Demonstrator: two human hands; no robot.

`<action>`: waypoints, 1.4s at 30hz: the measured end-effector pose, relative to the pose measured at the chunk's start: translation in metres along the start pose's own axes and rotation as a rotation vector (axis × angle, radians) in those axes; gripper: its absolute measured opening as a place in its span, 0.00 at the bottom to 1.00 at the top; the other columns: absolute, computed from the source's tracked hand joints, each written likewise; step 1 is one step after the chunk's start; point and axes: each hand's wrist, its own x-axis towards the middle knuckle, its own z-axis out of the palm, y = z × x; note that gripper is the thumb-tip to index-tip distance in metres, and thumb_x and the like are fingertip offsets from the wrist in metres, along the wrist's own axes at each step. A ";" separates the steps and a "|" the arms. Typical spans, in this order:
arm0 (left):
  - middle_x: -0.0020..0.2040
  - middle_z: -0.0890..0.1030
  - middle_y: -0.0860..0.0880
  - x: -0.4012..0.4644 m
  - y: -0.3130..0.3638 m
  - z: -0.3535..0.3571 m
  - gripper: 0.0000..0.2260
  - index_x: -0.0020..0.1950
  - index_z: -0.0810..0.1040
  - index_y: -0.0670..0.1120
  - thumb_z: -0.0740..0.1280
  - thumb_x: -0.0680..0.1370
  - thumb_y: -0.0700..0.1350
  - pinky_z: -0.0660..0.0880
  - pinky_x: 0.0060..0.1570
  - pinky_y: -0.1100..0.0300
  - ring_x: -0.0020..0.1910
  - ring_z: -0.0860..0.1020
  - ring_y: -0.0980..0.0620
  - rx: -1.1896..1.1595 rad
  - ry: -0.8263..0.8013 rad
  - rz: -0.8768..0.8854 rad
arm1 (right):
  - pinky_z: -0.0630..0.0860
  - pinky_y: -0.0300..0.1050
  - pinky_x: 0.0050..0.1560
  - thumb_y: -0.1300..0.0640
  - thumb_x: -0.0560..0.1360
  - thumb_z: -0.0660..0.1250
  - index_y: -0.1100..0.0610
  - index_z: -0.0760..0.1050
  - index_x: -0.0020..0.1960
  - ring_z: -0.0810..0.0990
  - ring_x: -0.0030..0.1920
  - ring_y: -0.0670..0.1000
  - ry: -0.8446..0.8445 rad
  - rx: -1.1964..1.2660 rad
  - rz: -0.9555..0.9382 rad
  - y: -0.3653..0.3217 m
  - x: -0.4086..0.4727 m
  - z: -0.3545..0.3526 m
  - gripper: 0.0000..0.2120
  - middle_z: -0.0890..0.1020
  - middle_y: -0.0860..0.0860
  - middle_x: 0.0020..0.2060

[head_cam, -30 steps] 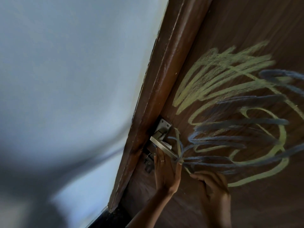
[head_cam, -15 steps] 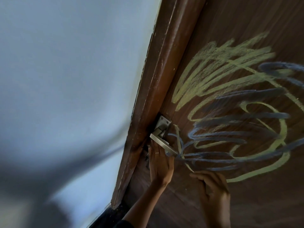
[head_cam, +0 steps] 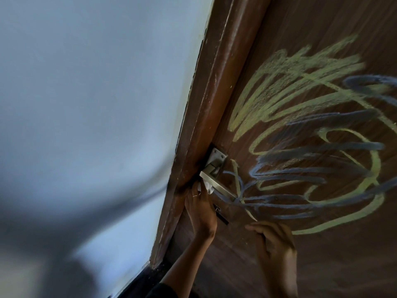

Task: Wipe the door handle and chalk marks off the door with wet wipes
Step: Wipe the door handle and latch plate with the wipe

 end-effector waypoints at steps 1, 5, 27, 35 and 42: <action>0.63 0.77 0.44 -0.003 -0.001 -0.002 0.19 0.68 0.72 0.44 0.55 0.79 0.47 0.73 0.61 0.48 0.62 0.74 0.45 -0.065 0.020 -0.036 | 0.74 0.42 0.42 0.59 0.71 0.60 0.54 0.83 0.40 0.73 0.45 0.42 -0.017 0.017 0.019 -0.003 0.001 0.000 0.12 0.81 0.41 0.38; 0.53 0.78 0.52 -0.018 0.017 -0.039 0.16 0.58 0.76 0.45 0.52 0.82 0.51 0.73 0.49 0.71 0.54 0.76 0.53 -0.504 -0.002 -0.263 | 0.72 0.33 0.43 0.54 0.72 0.60 0.52 0.82 0.41 0.76 0.44 0.42 -0.071 0.107 0.152 -0.020 0.012 0.000 0.12 0.78 0.38 0.39; 0.55 0.77 0.62 -0.035 0.028 -0.091 0.15 0.59 0.76 0.57 0.50 0.83 0.52 0.69 0.54 0.67 0.57 0.75 0.62 -0.845 -0.337 -0.350 | 0.81 0.42 0.41 0.57 0.75 0.67 0.48 0.75 0.44 0.83 0.44 0.48 -0.029 0.540 0.697 -0.064 0.045 0.034 0.05 0.83 0.50 0.43; 0.51 0.80 0.60 -0.048 0.032 -0.090 0.17 0.55 0.79 0.53 0.50 0.83 0.49 0.70 0.53 0.63 0.53 0.78 0.60 -0.808 -0.404 -0.450 | 0.76 0.37 0.42 0.66 0.74 0.67 0.63 0.78 0.50 0.80 0.45 0.49 0.108 0.020 0.069 -0.050 0.053 0.046 0.06 0.81 0.55 0.46; 0.48 0.80 0.57 -0.045 0.015 -0.102 0.16 0.48 0.78 0.53 0.51 0.84 0.49 0.69 0.59 0.57 0.49 0.79 0.57 -0.768 -0.340 -0.531 | 0.78 0.46 0.36 0.63 0.77 0.63 0.62 0.78 0.49 0.81 0.40 0.53 0.046 -0.212 -0.158 -0.031 0.051 0.078 0.06 0.82 0.56 0.41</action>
